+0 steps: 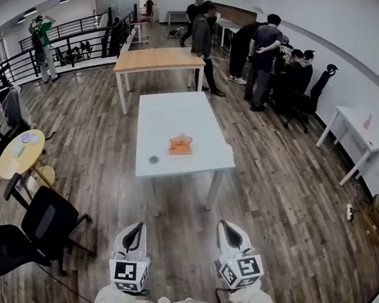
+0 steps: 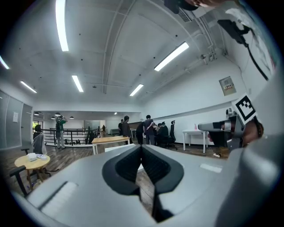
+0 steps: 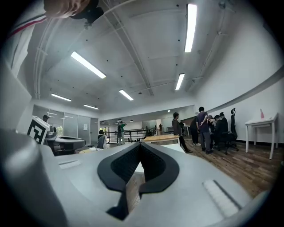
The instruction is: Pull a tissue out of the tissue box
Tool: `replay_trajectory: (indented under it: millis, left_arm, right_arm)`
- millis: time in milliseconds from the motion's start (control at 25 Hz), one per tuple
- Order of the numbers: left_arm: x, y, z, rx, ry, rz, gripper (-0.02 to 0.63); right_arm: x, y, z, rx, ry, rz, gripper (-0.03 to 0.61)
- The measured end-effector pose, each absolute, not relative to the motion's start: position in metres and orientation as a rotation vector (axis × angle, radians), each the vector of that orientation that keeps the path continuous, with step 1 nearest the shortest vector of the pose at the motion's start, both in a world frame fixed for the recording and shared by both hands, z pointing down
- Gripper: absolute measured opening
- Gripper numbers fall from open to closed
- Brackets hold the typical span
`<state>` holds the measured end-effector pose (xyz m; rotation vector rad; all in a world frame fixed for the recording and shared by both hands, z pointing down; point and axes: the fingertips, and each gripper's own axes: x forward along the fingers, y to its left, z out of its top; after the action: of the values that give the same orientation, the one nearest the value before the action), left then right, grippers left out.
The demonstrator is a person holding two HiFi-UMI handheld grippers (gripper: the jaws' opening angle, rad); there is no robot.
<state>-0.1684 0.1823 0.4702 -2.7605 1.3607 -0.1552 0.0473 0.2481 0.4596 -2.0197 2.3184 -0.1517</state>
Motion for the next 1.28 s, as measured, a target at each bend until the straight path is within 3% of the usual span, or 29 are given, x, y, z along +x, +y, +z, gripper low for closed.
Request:
replay_trajectory:
  millis: [1280]
  left_arm:
    - [-0.132, 0.187, 0.471, -2.740, 1.372, -0.185, 0.000]
  right_arm:
    - [0.081, 0.254, 0.464, -2.000, 2.314, -0.169, 0.002]
